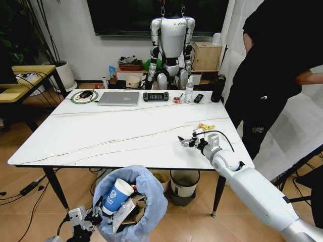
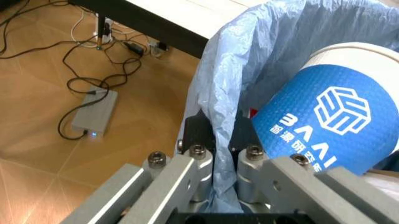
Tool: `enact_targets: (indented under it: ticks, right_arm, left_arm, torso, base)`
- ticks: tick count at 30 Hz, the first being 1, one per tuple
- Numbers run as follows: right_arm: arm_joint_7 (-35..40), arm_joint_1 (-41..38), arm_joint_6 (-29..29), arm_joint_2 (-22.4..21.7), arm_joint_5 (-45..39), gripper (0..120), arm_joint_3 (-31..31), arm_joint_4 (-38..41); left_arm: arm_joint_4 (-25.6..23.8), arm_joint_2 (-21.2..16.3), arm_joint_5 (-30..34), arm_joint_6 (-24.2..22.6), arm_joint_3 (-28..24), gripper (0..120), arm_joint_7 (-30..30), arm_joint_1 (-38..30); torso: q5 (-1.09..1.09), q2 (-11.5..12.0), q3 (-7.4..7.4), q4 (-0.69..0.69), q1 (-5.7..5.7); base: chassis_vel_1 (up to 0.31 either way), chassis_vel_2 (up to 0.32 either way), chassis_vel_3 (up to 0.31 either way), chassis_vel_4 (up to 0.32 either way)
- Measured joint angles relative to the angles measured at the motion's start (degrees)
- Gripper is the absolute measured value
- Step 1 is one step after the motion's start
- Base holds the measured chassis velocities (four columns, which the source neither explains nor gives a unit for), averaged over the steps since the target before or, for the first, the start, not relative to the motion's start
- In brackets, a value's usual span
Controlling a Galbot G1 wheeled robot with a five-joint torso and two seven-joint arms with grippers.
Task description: Pick up the trash bin and place the trash from the table into it.
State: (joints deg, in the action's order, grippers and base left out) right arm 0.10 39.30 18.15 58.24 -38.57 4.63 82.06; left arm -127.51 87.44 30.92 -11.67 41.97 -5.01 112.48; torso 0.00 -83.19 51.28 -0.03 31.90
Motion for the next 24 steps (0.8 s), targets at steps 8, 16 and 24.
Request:
enact_targets:
  ticks: [8,16,24]
  right_arm:
    - [0.1,0.0,1.2,-0.8,0.4,77,-0.2,-1.3]
    - [0.5,0.4,2.2,-1.5,0.0,46,-0.1,-1.4]
    - [0.5,0.6,2.8,-1.9,-0.7,18,0.0,-1.5]
  left_arm:
    - [0.0,-0.2,0.3,0.0,0.1,0,0.0,0.0]
    - [0.0,-0.5,0.7,0.0,0.3,0,0.0,-0.1]
    - [0.0,-0.6,1.0,0.0,0.4,0,0.0,-0.1]
  torso:
    - [0.00,0.0,0.00,0.00,0.00]
    - [0.00,0.0,0.00,0.00,0.00]
    - [0.00,0.0,-0.01,0.01,0.00]
  base:
    - [0.000,0.000,0.000,0.000]
    - [0.000,0.000,0.000,0.000]
    - [0.000,0.000,0.000,0.000]
